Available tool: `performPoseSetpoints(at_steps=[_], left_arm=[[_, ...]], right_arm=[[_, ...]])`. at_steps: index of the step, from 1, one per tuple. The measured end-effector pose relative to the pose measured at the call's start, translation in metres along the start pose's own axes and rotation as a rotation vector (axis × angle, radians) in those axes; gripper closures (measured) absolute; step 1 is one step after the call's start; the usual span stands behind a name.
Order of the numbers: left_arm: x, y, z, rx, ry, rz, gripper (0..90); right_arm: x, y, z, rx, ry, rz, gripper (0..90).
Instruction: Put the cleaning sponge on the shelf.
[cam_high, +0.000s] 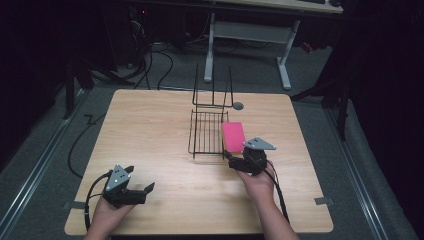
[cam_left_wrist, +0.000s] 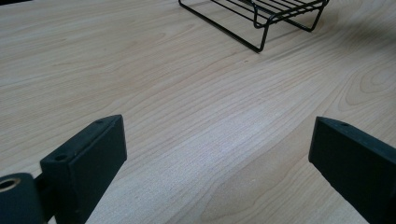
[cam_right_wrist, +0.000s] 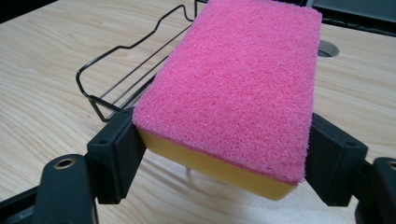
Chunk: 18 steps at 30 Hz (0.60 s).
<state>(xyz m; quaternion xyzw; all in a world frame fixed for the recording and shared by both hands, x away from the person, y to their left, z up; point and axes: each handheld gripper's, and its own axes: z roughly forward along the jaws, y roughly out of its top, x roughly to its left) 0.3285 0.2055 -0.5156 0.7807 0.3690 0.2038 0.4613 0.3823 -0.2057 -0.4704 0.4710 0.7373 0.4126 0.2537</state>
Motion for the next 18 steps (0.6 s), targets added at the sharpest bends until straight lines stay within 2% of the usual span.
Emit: performPoseSetpoints(at_steps=[10, 18], left_arm=[[0.000, -0.001, -0.004, -0.008, -0.004, 0.005, 4.6], [0.003, -0.002, -0.007, -0.017, -0.005, -0.006, 4.6]], right_arm=[[0.018, 0.013, 0.022, -0.010, 0.026, -0.007, 22.7], [0.027, 0.019, 0.036, -0.014, 0.034, -0.004, 22.8]])
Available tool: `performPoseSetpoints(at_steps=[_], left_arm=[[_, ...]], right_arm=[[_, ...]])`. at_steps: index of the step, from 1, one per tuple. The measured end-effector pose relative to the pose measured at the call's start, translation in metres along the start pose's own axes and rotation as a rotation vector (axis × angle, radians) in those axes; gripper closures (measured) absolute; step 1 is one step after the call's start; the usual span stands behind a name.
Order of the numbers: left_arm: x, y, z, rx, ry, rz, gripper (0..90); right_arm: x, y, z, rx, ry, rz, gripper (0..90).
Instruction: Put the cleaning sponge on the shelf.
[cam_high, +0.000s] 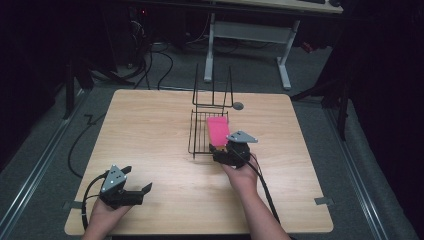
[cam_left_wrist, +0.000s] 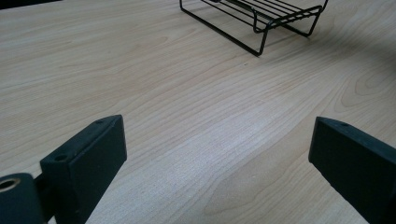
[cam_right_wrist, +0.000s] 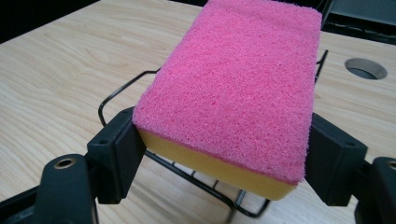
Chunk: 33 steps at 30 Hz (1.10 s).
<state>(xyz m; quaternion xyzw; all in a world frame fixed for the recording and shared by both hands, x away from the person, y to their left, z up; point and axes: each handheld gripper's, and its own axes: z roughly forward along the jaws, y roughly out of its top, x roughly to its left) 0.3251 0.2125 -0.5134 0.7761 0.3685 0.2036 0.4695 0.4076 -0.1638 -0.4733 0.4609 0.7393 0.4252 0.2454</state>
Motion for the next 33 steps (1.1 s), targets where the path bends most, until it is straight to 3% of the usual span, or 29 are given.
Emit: performPoseSetpoints(at_steps=[12, 33], left_arm=[[0.001, -0.001, -0.004, -0.002, 0.006, -0.003, 4.6], [0.002, -0.001, -0.007, -0.009, 0.011, -0.001, 4.6]], right_arm=[[0.004, 0.009, 0.025, 0.012, -0.007, -0.004, 22.9], [0.003, 0.019, 0.062, 0.089, -0.041, -0.028, 22.9]])
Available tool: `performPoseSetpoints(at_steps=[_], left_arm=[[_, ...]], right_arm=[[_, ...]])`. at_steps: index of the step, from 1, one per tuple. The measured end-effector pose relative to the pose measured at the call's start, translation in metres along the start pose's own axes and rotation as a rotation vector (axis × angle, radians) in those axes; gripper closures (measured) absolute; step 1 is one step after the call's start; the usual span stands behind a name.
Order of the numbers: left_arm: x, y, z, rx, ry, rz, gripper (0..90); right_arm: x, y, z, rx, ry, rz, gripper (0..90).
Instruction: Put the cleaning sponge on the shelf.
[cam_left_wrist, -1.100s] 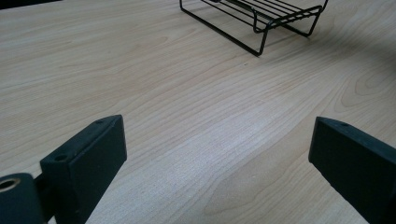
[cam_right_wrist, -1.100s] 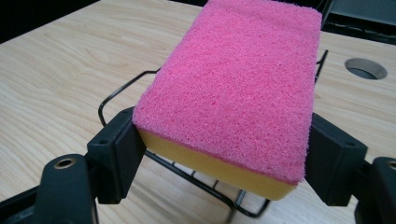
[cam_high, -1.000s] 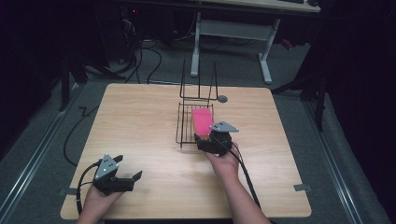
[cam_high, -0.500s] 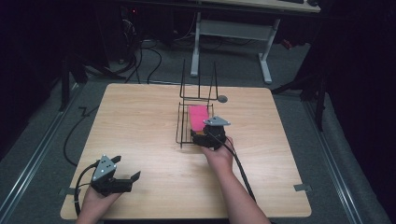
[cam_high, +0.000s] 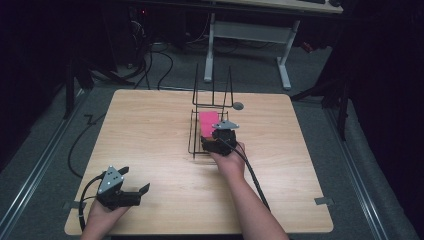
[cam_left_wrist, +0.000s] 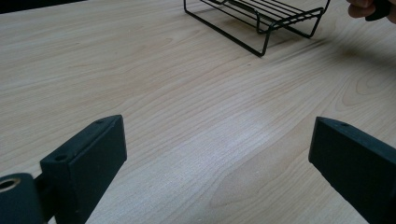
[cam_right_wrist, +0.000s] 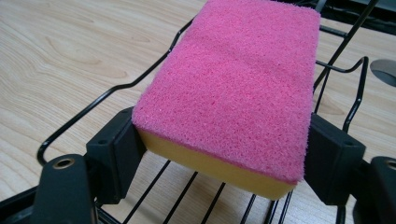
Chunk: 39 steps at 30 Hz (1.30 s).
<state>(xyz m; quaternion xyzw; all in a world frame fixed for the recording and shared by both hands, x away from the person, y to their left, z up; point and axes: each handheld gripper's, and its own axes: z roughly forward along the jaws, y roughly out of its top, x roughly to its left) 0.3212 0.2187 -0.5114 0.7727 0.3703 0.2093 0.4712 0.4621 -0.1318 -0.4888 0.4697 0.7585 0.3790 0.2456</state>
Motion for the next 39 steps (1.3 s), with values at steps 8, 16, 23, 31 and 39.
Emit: performPoseSetpoints(at_steps=[8, 16, 23, 31, 39], left_arm=[[0.000, 0.001, -0.001, -0.006, 0.006, -0.001, 4.6], [0.000, 0.000, -0.001, -0.004, 0.008, 0.003, 4.6], [0.000, 0.000, -0.001, -0.003, 0.005, 0.004, 4.6], [0.000, 0.000, -0.001, -0.004, 0.007, 0.000, 4.6], [0.000, 0.000, -0.001, -0.004, 0.007, 0.000, 4.5]], right_arm=[[-0.002, -0.003, 0.006, 0.025, -0.014, 0.000, 22.8], [0.000, -0.003, 0.007, 0.047, -0.017, -0.011, 22.6], [0.003, -0.004, 0.009, 0.096, -0.004, -0.026, 22.3], [0.003, -0.001, 0.011, 0.137, 0.018, -0.019, 18.6], [0.004, 0.000, 0.012, 0.146, 0.021, -0.018, 15.3]])
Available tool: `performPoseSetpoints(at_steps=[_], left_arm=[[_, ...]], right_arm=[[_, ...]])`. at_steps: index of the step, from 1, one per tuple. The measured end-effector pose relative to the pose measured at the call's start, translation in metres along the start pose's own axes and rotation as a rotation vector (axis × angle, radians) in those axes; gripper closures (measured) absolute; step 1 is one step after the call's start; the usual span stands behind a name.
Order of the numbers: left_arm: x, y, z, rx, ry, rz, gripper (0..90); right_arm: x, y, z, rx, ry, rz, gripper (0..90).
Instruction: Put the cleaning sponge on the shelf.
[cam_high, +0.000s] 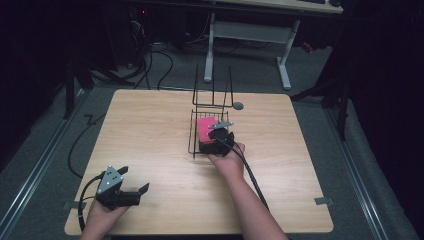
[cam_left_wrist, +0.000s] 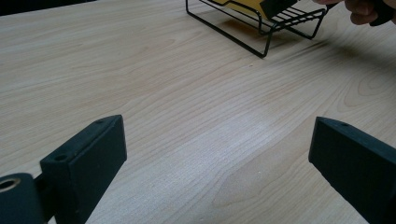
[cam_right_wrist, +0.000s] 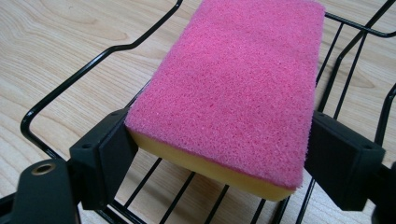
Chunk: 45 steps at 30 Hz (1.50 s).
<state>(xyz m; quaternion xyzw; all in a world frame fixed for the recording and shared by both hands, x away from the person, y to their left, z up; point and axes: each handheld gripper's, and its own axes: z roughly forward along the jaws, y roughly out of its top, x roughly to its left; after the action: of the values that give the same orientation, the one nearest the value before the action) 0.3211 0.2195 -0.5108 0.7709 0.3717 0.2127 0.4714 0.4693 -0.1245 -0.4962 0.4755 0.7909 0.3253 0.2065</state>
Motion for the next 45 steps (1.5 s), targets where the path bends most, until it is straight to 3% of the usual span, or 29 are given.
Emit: performPoseSetpoints(at_steps=[8, 12, 14, 26, 32, 45], left_arm=[[0.000, 0.000, 0.000, 0.002, -0.001, 0.002, 4.6], [0.000, 0.000, 0.000, 0.001, -0.002, 0.002, 4.5], [0.000, 0.000, 0.000, 0.001, -0.002, 0.003, 4.5], [0.000, 0.000, 0.001, 0.003, -0.005, 0.004, 4.6], [0.000, 0.000, 0.001, 0.003, -0.005, 0.005, 4.5], [-0.001, 0.000, 0.002, 0.005, -0.006, 0.008, 4.6]], right_arm=[[0.000, 0.001, -0.004, -0.025, 0.000, -0.008, 10.2], [0.001, 0.001, -0.005, -0.035, 0.011, 0.001, 0.0], [0.001, 0.000, -0.005, -0.047, 0.027, -0.007, 0.0], [0.004, 0.001, -0.012, -0.071, 0.019, -0.015, 0.0], [0.005, 0.004, -0.023, -0.115, 0.016, -0.024, 0.0], [0.008, 0.002, -0.041, -0.144, 0.025, -0.038, 0.0]])
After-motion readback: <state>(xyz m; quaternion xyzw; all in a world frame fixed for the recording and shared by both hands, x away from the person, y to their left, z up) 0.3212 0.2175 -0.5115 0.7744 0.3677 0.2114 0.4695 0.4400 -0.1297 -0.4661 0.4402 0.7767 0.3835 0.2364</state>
